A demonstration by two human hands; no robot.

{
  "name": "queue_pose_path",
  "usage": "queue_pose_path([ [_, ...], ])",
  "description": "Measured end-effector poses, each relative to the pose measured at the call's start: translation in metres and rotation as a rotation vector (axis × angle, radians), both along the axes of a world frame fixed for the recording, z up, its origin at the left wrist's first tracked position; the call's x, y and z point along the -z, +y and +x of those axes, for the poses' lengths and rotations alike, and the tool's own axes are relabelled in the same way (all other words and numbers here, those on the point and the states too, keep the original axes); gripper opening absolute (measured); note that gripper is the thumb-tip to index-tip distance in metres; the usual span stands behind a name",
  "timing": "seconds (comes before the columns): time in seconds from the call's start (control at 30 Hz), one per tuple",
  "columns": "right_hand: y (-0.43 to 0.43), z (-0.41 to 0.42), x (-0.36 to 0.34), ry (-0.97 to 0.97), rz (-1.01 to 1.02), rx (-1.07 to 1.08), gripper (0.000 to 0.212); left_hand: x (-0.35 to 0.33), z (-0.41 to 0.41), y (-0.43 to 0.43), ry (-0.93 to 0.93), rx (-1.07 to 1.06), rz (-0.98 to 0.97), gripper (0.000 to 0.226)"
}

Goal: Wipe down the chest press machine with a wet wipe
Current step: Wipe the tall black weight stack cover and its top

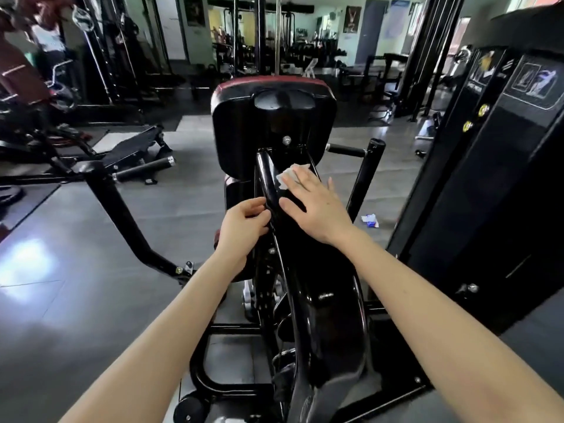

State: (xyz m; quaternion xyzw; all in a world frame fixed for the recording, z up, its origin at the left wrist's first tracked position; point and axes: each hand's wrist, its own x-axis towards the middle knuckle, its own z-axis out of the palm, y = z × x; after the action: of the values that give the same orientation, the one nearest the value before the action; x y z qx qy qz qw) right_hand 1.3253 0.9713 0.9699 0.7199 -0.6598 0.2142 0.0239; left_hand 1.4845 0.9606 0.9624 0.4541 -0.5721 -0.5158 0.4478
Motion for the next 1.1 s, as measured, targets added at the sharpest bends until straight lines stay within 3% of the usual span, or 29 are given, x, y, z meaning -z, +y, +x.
queue_pose_path([
  [0.13,0.045,0.006,0.020,0.086,-0.089,-0.096,0.057,0.000,-0.003,-0.011,0.062,0.007,0.051,0.033],
  [0.23,0.067,-0.006,0.028,0.100,-0.047,-0.221,0.057,-0.005,0.000,-0.020,0.068,0.038,0.069,0.031],
  [0.47,-0.047,-0.014,-0.027,0.027,0.011,-0.142,0.045,-0.016,0.003,-0.031,0.115,0.059,0.117,0.038],
  [0.67,0.058,-0.033,0.024,0.179,-0.066,-0.489,0.046,-0.012,0.006,-0.032,0.131,0.060,0.141,0.037],
  [0.8,0.024,-0.038,0.005,0.254,-0.017,-0.591,0.043,-0.015,0.008,-0.029,0.100,0.072,0.128,0.037],
  [0.97,-0.056,-0.025,-0.025,0.141,-0.046,-0.346,0.049,-0.018,0.005,-0.022,0.016,-0.037,-0.013,0.037],
  [1.1,-0.013,-0.039,0.003,-0.093,-0.090,-0.343,0.046,-0.012,0.004,-0.011,-0.134,-0.122,-0.197,0.038],
])
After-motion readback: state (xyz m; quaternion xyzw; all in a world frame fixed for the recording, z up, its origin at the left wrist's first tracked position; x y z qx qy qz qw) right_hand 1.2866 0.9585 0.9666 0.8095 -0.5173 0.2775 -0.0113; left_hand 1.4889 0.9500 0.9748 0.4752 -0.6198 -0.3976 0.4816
